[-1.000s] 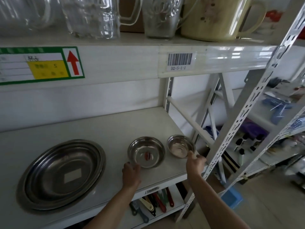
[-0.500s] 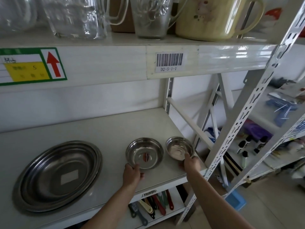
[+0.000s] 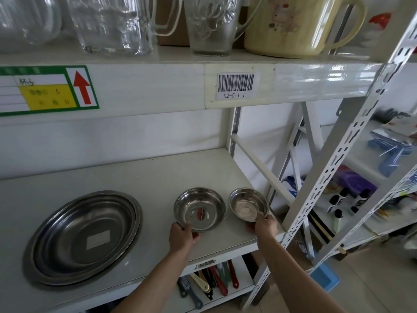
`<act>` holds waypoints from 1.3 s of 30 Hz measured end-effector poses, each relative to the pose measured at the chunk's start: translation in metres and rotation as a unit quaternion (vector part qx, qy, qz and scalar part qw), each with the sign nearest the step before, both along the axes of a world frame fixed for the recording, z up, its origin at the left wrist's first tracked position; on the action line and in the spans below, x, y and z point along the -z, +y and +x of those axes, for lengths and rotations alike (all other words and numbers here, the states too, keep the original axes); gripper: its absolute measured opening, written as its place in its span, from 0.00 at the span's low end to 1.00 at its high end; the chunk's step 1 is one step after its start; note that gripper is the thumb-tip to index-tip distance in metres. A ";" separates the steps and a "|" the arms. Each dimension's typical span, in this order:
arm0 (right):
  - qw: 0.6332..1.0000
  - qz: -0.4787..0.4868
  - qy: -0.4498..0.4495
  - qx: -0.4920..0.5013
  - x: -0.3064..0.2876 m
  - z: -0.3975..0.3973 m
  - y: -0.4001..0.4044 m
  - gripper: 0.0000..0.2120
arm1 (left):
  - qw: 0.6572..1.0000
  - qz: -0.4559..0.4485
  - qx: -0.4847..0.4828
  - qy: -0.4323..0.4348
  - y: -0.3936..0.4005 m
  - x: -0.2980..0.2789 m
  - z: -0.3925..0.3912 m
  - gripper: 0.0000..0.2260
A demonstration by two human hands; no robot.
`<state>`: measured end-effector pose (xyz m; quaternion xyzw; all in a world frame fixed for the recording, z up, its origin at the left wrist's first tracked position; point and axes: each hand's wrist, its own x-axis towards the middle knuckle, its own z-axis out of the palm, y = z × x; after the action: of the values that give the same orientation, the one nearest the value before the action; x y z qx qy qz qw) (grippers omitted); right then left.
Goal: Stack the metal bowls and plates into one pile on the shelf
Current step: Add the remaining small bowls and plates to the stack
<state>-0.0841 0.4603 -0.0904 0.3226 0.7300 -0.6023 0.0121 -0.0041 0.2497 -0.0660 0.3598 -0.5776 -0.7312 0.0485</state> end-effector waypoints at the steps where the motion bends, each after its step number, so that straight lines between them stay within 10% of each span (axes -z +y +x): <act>1: 1.000 -0.004 0.003 0.003 -0.006 0.003 -0.001 0.17 | 1.000 0.000 0.000 0.004 0.000 -0.001 0.001 0.06; 39: 0.970 -0.188 0.111 -0.105 -0.094 0.011 -0.159 0.12 | 0.983 -0.001 -0.148 0.112 -0.155 -0.080 0.054 0.14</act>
<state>-0.0735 0.3008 0.0034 0.1672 0.6305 -0.7559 0.0551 0.0499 0.0945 0.0135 0.3570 -0.5095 -0.7512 0.2208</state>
